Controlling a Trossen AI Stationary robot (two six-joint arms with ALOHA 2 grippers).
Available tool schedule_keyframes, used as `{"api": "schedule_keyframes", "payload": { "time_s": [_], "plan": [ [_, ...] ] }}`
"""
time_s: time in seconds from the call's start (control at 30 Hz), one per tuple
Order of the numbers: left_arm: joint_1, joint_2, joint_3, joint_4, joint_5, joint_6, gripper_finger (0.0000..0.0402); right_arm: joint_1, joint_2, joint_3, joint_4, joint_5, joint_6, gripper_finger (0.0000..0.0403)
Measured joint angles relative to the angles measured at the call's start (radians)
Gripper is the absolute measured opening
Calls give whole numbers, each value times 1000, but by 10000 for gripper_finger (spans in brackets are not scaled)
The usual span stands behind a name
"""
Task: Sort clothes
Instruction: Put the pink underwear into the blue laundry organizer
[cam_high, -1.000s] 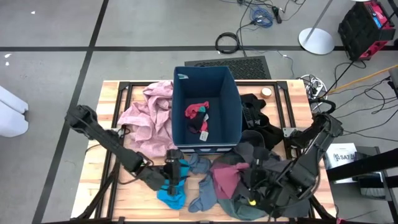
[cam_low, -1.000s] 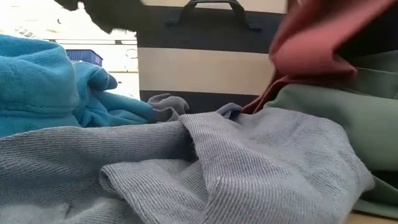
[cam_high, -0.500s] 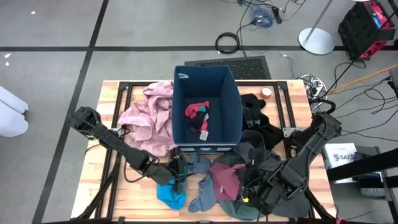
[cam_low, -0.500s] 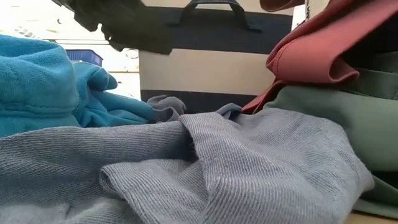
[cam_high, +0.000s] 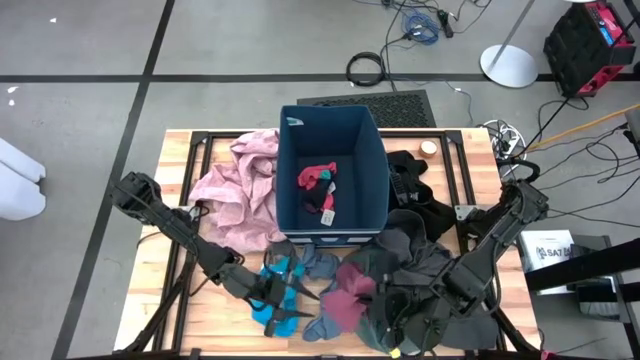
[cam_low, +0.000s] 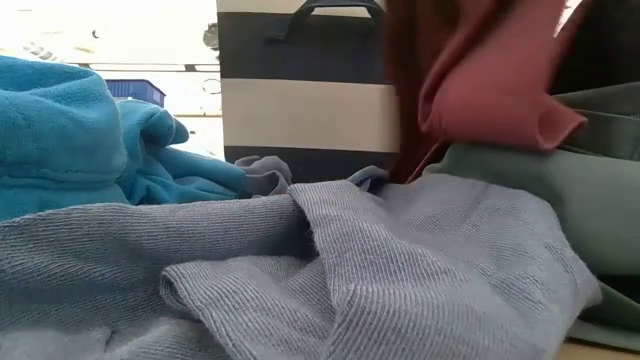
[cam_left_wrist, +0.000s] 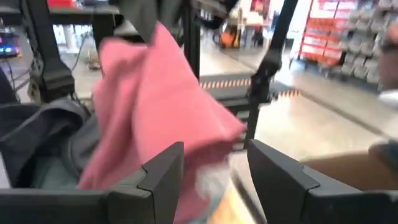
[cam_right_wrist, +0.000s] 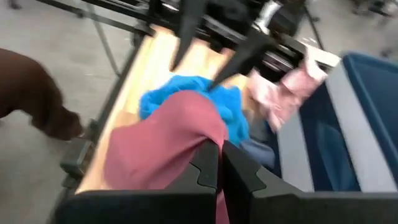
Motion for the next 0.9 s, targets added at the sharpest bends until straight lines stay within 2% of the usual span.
{"api": "schedule_keyframes", "payload": {
  "time_s": [0.1,0.27,0.37,0.5,0.67,0.9],
  "plan": [
    [14,-2,5,24,-2,-54,189,-30,1,0,32,-65,-39,0],
    [33,-3,23,-22,-11,-102,189,-96,25,0,29,-106,-44,0],
    [40,-3,23,-37,-61,-102,189,-145,46,0,33,-206,-49,0],
    [56,-4,23,-87,-108,-123,196,-203,86,0,46,-290,-64,0],
    [83,-4,23,-196,-113,-217,234,-257,113,0,47,-327,-77,0],
    [98,-3,23,-232,-129,-226,301,-288,112,0,73,-328,-122,0]
  ]
}}
